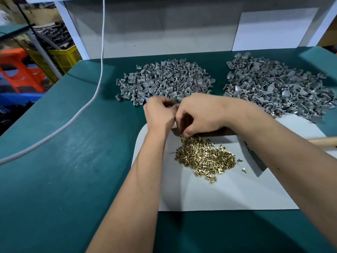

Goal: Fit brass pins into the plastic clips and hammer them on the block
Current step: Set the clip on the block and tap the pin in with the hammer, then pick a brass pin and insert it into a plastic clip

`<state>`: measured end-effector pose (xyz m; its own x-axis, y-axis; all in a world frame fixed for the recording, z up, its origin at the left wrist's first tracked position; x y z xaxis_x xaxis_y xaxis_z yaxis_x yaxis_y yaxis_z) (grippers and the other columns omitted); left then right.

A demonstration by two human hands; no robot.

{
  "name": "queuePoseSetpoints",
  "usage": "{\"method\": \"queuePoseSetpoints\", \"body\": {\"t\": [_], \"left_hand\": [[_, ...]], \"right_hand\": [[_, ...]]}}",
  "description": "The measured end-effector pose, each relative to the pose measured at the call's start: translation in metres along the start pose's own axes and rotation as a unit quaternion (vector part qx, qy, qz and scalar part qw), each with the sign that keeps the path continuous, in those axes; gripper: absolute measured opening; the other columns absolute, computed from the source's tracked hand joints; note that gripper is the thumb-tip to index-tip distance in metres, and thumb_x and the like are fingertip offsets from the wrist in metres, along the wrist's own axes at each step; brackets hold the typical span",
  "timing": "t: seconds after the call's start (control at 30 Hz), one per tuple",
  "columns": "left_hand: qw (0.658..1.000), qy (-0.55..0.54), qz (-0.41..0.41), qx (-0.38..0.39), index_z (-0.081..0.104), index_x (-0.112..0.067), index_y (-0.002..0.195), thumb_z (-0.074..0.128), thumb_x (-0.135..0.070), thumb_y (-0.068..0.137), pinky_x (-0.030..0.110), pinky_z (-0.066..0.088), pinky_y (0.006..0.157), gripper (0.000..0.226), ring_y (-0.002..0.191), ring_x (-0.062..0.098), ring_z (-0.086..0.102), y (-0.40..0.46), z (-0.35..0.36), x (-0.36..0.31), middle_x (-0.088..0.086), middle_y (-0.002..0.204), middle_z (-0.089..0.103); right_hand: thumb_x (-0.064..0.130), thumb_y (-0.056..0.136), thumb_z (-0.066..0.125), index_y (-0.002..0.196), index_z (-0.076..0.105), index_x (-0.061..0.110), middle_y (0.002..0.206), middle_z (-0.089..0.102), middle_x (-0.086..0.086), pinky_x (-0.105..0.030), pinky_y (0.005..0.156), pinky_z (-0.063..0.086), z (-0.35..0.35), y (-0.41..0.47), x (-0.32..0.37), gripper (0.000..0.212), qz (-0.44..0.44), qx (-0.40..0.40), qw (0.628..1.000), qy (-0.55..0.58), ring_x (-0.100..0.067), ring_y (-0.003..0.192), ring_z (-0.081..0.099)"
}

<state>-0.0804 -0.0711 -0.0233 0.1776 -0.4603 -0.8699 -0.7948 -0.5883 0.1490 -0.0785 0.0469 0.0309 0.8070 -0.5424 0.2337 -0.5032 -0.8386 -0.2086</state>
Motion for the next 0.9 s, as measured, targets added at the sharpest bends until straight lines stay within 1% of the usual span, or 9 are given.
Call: {"method": "queuePoseSetpoints", "body": {"t": [0.03, 0.1, 0.2, 0.33, 0.5, 0.67, 0.73, 0.8, 0.9], "left_hand": [[1.0, -0.022, -0.005, -0.011, 0.078, -0.019, 0.078, 0.078, -0.013, 0.078, 0.024, 0.056, 0.068, 0.007, 0.07, 0.007, 0.067, 0.0, -0.001, 0.0, -0.006, 0.073, 0.073], [0.997, -0.068, -0.025, -0.02, 0.08, -0.017, 0.091, 0.083, -0.014, 0.078, 0.031, 0.06, 0.083, 0.014, 0.081, 0.012, 0.073, -0.002, -0.002, 0.003, -0.002, 0.084, 0.077], [0.993, -0.102, -0.037, -0.036, 0.076, -0.016, 0.107, 0.09, -0.022, 0.075, 0.029, 0.059, 0.087, 0.035, 0.089, 0.014, 0.073, -0.003, -0.002, 0.007, 0.001, 0.095, 0.077], [0.987, -0.142, -0.043, -0.062, 0.075, -0.021, 0.093, 0.091, -0.026, 0.074, 0.035, 0.06, 0.088, 0.026, 0.084, 0.011, 0.073, -0.002, -0.004, 0.008, -0.003, 0.088, 0.076], [0.973, -0.218, -0.044, -0.062, 0.074, -0.019, 0.088, 0.092, -0.02, 0.073, 0.047, 0.06, 0.09, 0.023, 0.092, 0.025, 0.075, -0.003, -0.003, 0.008, 0.007, 0.091, 0.077], [0.968, -0.242, -0.008, -0.062, 0.074, -0.017, 0.088, 0.092, -0.016, 0.074, 0.05, 0.06, 0.088, 0.022, 0.096, 0.033, 0.073, -0.005, -0.001, 0.002, 0.013, 0.093, 0.076], [0.966, -0.252, 0.006, -0.056, 0.074, -0.014, 0.089, 0.092, -0.015, 0.074, 0.049, 0.06, 0.088, 0.023, 0.094, 0.034, 0.072, -0.005, 0.0, -0.002, 0.014, 0.093, 0.075], [0.966, -0.251, 0.029, -0.048, 0.074, -0.013, 0.09, 0.091, -0.014, 0.074, 0.039, 0.059, 0.083, 0.024, 0.086, 0.023, 0.068, -0.006, 0.001, -0.008, 0.009, 0.092, 0.074], [0.962, -0.268, 0.059, -0.009, 0.074, -0.012, 0.093, 0.091, -0.008, 0.074, 0.029, 0.057, 0.079, 0.026, 0.082, 0.009, 0.066, -0.014, 0.01, -0.02, 0.003, 0.092, 0.072]], "right_hand": [[0.033, 0.08, 0.083, 0.084, 0.077, 0.035, 0.075, 0.068, 0.022, -0.03, 0.084, 0.051, 0.004, -0.003, 0.005, 0.008, -0.008, 0.002, 1.0, -0.009, 0.007, 0.075, 0.058], [0.037, 0.079, 0.083, 0.087, 0.078, 0.039, 0.072, 0.065, 0.029, -0.03, 0.086, 0.047, 0.009, -0.011, 0.013, 0.01, -0.017, -0.008, 1.0, -0.007, 0.016, 0.072, 0.05], [0.039, 0.077, 0.084, 0.09, 0.078, 0.041, 0.079, 0.068, 0.029, -0.034, 0.089, 0.045, 0.02, -0.019, 0.024, 0.014, -0.033, -0.011, 0.999, 0.009, 0.014, 0.079, 0.055], [0.04, 0.079, 0.082, 0.092, 0.076, 0.035, 0.092, 0.072, 0.021, -0.041, 0.096, 0.04, 0.034, -0.023, 0.033, 0.015, -0.036, -0.01, 0.999, 0.003, -0.004, 0.099, 0.061], [0.026, 0.086, 0.072, 0.086, 0.073, 0.03, 0.088, 0.071, 0.018, -0.044, 0.102, 0.037, 0.042, -0.029, 0.037, 0.005, -0.041, -0.009, 0.999, 0.002, -0.004, 0.096, 0.06], [0.02, 0.084, 0.061, 0.081, 0.062, 0.027, 0.083, 0.056, 0.004, -0.04, 0.08, 0.03, 0.047, -0.033, 0.049, 0.007, -0.061, -0.042, 0.993, -0.088, -0.026, 0.09, 0.058], [0.02, 0.085, 0.061, 0.08, 0.063, 0.028, 0.086, 0.058, 0.007, -0.039, 0.08, 0.03, 0.046, -0.038, 0.049, 0.01, -0.07, -0.057, 0.993, -0.075, -0.021, 0.094, 0.058], [0.02, 0.089, 0.063, 0.081, 0.061, 0.027, 0.091, 0.06, 0.011, -0.039, 0.086, 0.036, 0.038, -0.044, 0.041, 0.011, -0.071, -0.082, 0.994, -0.011, -0.014, 0.099, 0.056], [0.014, 0.091, 0.069, 0.085, 0.063, 0.019, 0.086, 0.065, 0.012, -0.034, 0.08, 0.048, 0.019, -0.062, 0.015, 0.009, -0.066, -0.181, 0.973, 0.124, -0.01, 0.085, 0.06]]}}
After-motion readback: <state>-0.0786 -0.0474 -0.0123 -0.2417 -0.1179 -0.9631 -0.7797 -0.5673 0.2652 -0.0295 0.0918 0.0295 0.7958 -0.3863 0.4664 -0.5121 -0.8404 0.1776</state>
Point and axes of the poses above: each hand's wrist, its own y-axis towards the middle knuckle, its own z-axis out of the palm, x = y × z, the point moved 7 cm from there along y, towards the middle knuckle
